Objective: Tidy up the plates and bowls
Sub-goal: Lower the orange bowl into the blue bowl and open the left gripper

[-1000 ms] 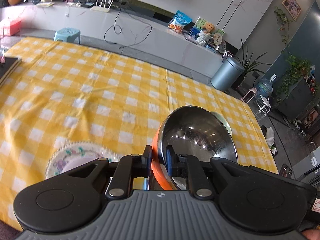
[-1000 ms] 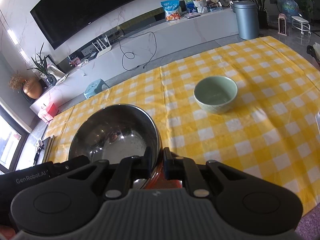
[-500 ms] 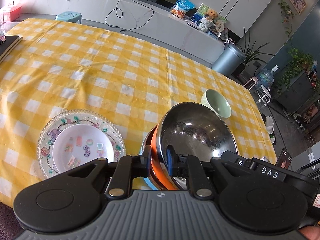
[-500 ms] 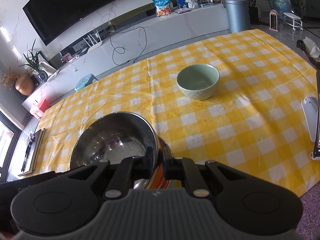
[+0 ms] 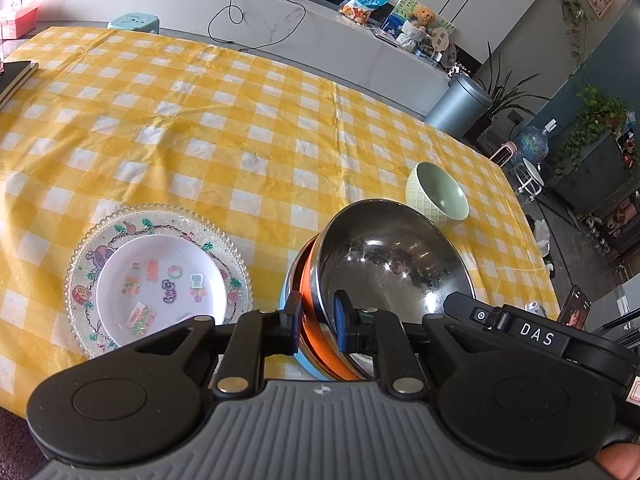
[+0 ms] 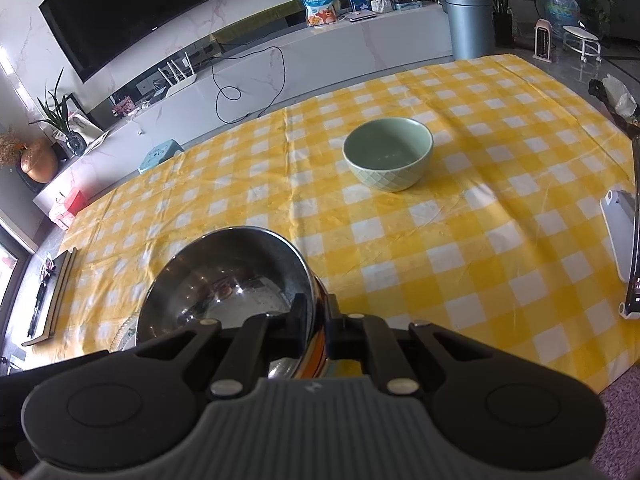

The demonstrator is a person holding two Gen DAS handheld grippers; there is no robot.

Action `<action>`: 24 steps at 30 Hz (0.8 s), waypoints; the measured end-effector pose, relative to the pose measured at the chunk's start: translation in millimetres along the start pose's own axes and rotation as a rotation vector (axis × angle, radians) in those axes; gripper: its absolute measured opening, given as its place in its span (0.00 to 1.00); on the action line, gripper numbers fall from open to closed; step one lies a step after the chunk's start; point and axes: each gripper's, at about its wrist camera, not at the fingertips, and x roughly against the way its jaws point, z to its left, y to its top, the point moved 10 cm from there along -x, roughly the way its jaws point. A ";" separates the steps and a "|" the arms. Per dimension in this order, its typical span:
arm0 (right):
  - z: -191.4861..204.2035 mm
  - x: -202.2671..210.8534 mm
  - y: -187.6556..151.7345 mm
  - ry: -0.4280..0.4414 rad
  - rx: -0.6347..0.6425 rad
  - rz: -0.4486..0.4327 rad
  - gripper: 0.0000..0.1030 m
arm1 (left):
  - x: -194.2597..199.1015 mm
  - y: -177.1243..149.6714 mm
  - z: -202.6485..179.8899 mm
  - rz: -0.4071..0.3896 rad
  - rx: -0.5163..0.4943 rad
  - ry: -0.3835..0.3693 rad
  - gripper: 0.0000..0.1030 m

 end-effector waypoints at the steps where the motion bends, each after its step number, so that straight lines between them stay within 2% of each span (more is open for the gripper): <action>1: -0.3 -0.9 0.0 -0.002 0.001 0.001 0.05 | -0.7 -0.1 -0.5 0.001 0.001 -0.001 0.18; 22: -3.2 -12.3 -3.1 -0.010 -0.001 0.026 0.06 | -6.2 -1.1 -3.6 0.006 -0.047 0.021 0.21; 24: -3.4 -11.8 -3.0 -0.007 -0.001 0.024 0.10 | -5.1 0.3 -4.0 0.003 -0.045 0.017 0.21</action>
